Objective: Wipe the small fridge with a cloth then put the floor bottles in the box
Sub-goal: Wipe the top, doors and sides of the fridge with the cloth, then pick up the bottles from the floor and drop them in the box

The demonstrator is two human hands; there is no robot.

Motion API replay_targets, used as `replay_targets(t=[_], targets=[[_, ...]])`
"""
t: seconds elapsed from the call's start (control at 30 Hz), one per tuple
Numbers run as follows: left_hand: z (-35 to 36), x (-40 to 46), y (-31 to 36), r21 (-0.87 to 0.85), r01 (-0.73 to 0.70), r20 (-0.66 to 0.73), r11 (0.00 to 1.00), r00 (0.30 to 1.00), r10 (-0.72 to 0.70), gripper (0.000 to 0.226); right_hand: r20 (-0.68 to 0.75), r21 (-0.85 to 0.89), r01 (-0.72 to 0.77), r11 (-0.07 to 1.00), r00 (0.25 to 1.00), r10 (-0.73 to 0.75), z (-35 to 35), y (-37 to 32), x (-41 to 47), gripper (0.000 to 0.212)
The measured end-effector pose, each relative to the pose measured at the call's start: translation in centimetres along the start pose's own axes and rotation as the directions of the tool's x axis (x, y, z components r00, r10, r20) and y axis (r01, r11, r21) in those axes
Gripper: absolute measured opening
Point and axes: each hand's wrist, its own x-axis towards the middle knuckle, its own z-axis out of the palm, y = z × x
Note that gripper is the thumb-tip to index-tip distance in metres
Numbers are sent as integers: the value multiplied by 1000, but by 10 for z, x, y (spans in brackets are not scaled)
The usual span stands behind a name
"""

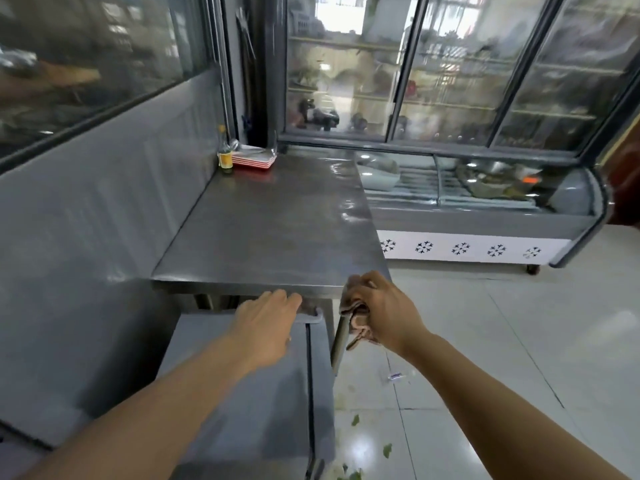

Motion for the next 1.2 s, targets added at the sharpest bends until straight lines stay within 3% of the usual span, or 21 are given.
replay_targets(t=[0.17,0.33,0.43,0.53,0.63,0.73,0.97,1.2], targets=[[4,66,9,-32,94,5,995,996,-94,48,-40,45,74,996,997,-72,6,48,78,41],[5,105,7,-69,133,-46,989,990,-137,46,-81,-20,105,994,991,-106,18,74,140,46],[12,130,4,-49,176,-32,983,983,-178,49,6,-70,142,987,990,-142,42,90,176,58],[18,137,-1,-17,209,-3,978,978,-209,50,231,-108,108,988,970,-80,62,94,189,65],[21,133,-3,-8,220,19,975,975,-220,48,298,-96,106,990,952,-73,75,90,181,72],[22,120,-5,-28,234,19,972,972,-234,46,275,-76,135,988,955,-110,75,81,163,81],[16,52,-5,-68,263,7,962,965,-263,54,293,-111,188,976,945,-149,48,31,104,69],[26,-79,-5,-99,243,58,965,970,-238,48,313,-119,208,971,936,-162,30,-52,-3,66]])
